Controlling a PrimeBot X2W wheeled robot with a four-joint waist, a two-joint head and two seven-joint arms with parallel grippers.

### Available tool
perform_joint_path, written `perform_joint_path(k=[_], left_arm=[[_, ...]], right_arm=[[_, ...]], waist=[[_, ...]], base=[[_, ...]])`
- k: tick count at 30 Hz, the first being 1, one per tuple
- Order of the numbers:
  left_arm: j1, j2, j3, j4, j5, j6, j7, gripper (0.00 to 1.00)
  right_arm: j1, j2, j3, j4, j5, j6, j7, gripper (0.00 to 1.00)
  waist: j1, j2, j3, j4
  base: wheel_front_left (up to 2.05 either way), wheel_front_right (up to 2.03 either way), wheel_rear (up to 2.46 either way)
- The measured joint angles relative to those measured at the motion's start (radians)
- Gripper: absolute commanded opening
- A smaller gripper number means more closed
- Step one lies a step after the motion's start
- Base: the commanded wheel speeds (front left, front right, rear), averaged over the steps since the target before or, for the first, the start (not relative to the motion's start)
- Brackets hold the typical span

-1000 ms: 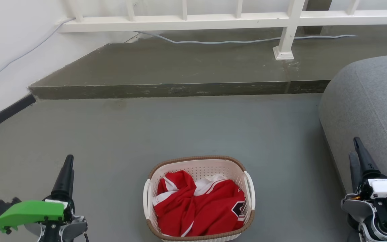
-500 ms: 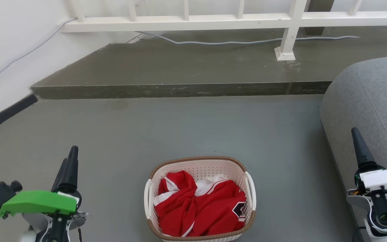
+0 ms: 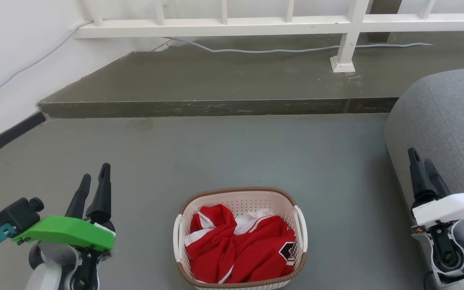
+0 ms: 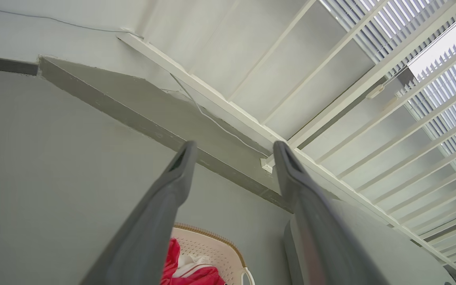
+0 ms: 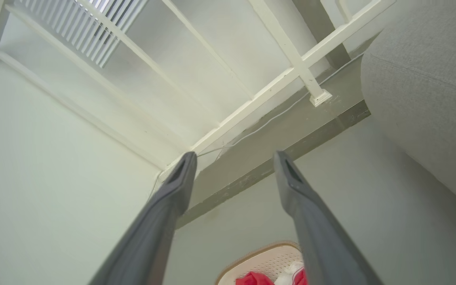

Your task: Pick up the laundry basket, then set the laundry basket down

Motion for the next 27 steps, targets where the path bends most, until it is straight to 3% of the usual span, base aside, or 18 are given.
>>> perform_joint_path(k=[27], left_arm=[[-0.002, 0.01, -0.146, -0.027, 0.337, 0.062, -0.082, 1.0]], right_arm=[[-0.006, -0.034, 0.122, 0.005, -0.383, -0.063, -0.088, 1.0]], waist=[[0.0, 0.0, -0.003, 0.007]], base=[[0.0, 0.0, 0.0]])
